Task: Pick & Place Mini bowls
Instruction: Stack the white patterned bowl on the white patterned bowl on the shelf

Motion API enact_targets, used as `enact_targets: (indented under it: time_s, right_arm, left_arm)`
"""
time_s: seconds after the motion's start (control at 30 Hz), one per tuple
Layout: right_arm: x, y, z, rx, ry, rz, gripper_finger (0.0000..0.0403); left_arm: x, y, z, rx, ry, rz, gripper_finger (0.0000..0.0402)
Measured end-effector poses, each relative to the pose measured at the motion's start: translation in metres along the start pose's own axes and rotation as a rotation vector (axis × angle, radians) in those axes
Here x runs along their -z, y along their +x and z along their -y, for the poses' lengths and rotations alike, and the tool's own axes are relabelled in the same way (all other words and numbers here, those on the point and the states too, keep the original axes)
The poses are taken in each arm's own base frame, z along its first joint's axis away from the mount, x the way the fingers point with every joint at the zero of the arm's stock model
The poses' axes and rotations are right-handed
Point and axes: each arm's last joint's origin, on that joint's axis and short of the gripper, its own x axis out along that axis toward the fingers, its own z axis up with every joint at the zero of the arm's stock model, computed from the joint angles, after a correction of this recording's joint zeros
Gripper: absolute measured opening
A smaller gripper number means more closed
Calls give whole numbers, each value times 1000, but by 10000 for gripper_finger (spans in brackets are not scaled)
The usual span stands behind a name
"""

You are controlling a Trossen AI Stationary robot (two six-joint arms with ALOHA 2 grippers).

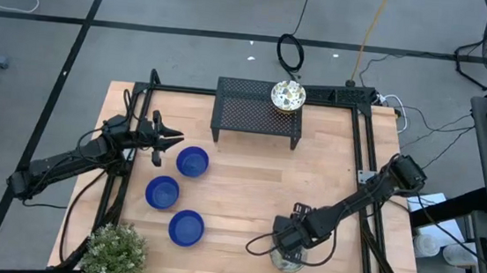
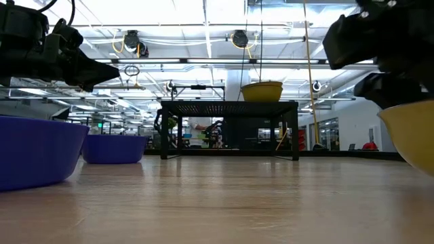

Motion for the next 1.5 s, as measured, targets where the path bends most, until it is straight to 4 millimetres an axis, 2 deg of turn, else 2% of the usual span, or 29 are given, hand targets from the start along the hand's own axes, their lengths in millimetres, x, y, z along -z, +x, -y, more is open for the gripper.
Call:
enact_targets:
  time_s: [0.3,0.7,1.5]
  right_arm:
    - [-6,0,8,13,23,-9,203]
    - [-5,0,7,12,-103,-11,203]
    - [-4,0,7,-9,-105,-30,199]
  left_arm:
    - [0,0,0,0,0,0,81]
    - [0,0,0,0,0,0,81]
    - [0,0,0,0,0,0,81]
